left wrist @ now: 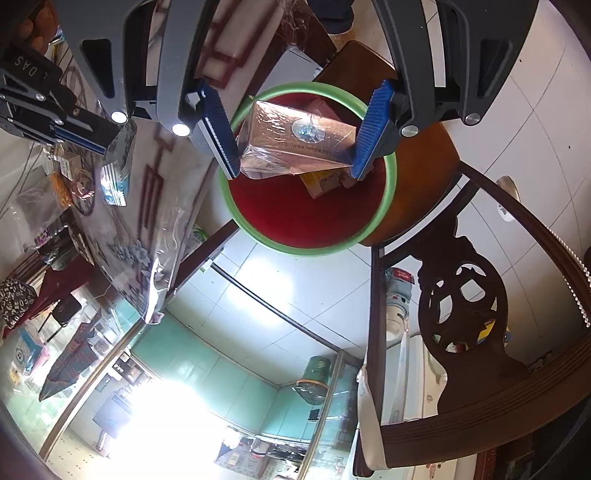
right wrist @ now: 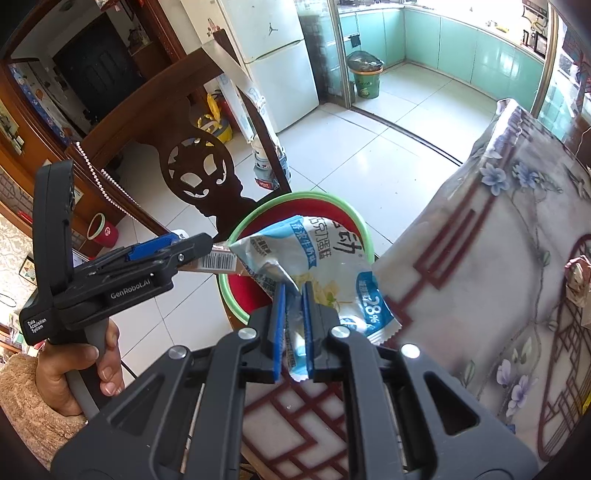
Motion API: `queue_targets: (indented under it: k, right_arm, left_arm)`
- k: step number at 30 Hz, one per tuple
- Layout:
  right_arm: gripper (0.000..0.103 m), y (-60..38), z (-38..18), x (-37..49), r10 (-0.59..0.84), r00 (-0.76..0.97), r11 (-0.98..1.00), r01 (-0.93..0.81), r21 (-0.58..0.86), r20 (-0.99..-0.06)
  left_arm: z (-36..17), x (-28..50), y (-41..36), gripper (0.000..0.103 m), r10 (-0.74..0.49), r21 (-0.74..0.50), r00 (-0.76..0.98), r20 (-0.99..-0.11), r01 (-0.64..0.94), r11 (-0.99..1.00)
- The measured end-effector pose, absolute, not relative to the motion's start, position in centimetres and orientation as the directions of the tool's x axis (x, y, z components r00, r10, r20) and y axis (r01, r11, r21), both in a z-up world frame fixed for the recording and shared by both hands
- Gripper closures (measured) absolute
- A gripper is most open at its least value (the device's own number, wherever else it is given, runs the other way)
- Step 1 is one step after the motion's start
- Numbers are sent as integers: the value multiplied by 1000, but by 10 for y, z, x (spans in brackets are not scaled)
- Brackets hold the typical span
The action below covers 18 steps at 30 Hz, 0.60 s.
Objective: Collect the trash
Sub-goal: 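Carry the cigarette pack and snack bag over the red bucket, then open both tools over the red bucket, dropping pack and bag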
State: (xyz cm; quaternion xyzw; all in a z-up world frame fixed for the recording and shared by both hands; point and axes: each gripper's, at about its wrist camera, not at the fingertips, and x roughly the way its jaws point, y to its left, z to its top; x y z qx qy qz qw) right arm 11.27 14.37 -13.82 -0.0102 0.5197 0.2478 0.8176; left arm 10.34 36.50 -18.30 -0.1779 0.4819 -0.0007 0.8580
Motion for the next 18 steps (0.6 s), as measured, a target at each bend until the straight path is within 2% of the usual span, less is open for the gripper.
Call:
queue_targets:
  k: [18]
  right_arm:
    - [94,164,-152,135,376,302,879,-415,235,-876]
  left_arm:
    - [-197,135,371,44,-197,-311,507,-839,-151,938]
